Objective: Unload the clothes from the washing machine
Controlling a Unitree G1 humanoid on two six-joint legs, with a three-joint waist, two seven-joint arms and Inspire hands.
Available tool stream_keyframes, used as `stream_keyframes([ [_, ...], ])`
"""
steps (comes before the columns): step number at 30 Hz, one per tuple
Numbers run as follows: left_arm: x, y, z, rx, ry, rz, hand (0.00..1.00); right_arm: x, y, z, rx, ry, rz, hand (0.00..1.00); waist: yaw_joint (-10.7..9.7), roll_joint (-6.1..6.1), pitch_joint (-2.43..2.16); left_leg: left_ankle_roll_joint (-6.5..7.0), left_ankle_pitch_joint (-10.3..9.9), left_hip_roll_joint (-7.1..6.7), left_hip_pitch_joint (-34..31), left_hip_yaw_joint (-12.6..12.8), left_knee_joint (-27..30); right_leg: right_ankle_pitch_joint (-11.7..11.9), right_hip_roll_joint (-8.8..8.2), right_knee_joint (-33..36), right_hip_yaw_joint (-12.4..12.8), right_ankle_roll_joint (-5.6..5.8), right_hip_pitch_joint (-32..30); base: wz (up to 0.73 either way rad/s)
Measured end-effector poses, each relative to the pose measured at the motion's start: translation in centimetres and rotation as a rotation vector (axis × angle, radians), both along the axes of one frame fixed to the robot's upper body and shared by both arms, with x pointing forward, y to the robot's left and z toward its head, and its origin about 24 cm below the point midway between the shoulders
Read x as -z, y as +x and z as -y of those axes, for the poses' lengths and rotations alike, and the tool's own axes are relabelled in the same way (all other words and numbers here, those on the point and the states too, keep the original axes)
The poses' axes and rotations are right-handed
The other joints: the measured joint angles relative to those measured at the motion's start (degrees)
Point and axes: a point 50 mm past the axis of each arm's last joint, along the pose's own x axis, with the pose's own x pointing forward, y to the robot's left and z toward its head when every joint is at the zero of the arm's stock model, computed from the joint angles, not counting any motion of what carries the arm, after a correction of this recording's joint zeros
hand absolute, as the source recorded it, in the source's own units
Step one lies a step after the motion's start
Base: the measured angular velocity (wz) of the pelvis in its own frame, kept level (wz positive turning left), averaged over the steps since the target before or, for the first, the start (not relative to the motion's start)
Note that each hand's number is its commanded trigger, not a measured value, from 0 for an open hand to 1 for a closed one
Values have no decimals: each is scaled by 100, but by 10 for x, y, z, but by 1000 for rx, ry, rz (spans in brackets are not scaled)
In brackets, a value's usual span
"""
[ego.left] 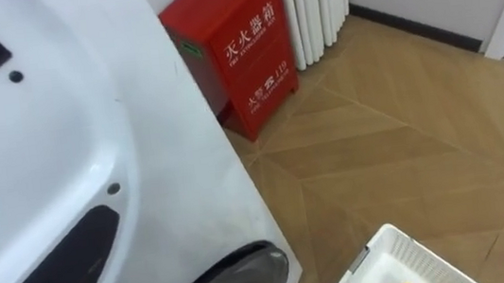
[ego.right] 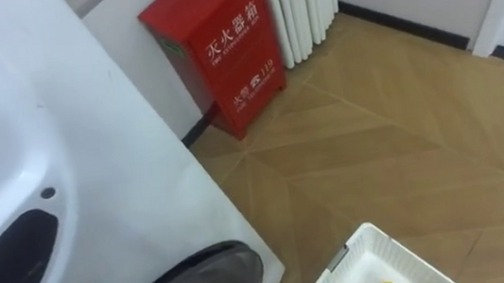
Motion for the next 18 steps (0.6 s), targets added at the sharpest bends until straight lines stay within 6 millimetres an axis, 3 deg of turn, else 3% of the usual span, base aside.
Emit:
stream_keyframes([
  [5,0,-4,-1,-1,0,7,0,13,-31,2,26,19,-96,0,-5,-87,-35,-10,6,1,255,-196,-94,-7,-55,-173,-250,-15,373,21],
  [8,2,-14,-2,10,5,-14,0,19,-48,2,40,28,-150,0,23,-219,-98,-15,10,7,476,-293,-155,-19,-76,-300,-324,-17,664,14],
  [12,2,-26,-5,-9,8,-16,0,26,-72,0,73,51,-220,0,15,-355,-141,-17,9,13,819,-496,-229,-14,-128,-615,-592,-13,1177,30],
  [14,1,-26,-6,-13,12,-7,0,29,-81,-2,89,70,-238,0,52,-421,-114,-17,10,11,956,-613,-278,-14,-146,-750,-728,-13,1394,37],
  [18,0,-33,-14,-46,32,-22,0,39,-107,-11,121,130,-342,0,193,-657,-119,-19,11,-18,1200,-976,-351,-13,-188,-1028,-1045,-14,1872,41],
])
